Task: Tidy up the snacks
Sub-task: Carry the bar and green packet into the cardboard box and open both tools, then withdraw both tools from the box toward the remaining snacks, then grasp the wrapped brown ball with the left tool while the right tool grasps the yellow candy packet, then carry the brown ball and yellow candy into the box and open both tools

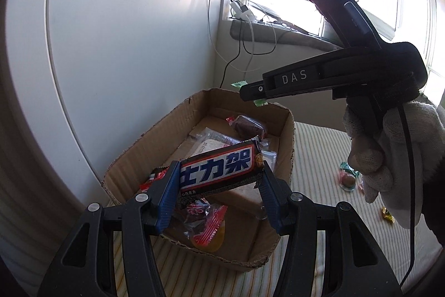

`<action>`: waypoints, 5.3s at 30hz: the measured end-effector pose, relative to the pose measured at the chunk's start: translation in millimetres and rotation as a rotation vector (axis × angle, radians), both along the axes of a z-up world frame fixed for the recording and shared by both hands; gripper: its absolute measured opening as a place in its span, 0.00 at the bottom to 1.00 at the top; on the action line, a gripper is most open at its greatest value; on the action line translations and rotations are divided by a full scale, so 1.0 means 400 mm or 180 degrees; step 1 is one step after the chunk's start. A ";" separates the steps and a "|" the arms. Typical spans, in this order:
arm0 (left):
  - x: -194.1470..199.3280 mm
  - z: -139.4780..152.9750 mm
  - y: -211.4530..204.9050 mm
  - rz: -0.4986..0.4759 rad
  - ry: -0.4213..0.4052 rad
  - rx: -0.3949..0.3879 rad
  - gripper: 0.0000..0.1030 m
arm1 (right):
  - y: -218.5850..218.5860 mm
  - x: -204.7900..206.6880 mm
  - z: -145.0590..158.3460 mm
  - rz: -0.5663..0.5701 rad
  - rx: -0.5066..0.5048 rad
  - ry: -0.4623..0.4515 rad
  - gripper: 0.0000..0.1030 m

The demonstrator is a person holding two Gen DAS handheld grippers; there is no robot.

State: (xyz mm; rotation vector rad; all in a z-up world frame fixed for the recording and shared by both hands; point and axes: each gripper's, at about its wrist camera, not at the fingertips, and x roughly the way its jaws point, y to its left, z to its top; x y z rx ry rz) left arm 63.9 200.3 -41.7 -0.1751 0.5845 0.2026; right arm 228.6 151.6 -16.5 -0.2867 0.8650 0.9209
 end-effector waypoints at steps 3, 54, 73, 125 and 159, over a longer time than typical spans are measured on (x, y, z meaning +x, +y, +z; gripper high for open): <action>0.000 0.002 -0.001 0.0014 -0.0008 0.0033 0.53 | 0.011 0.001 -0.001 0.0022 -0.0004 0.0009 0.22; 0.056 0.030 -0.280 -0.0871 0.0052 -0.0198 0.48 | -0.644 -0.157 0.099 -0.0870 -0.0099 -0.0484 0.71; 0.244 -0.102 -0.442 -0.1347 0.0704 -0.0196 0.41 | -0.750 -0.222 -0.114 -0.0784 -0.0290 0.0086 0.52; 0.130 0.006 -0.281 -0.0866 0.0254 -0.0118 0.26 | -0.650 -0.216 -0.039 -0.0726 -0.0211 -0.0062 0.24; 0.015 0.051 0.052 0.0068 -0.0072 0.0136 0.26 | -0.122 -0.051 0.057 -0.0025 -0.0052 -0.0302 0.24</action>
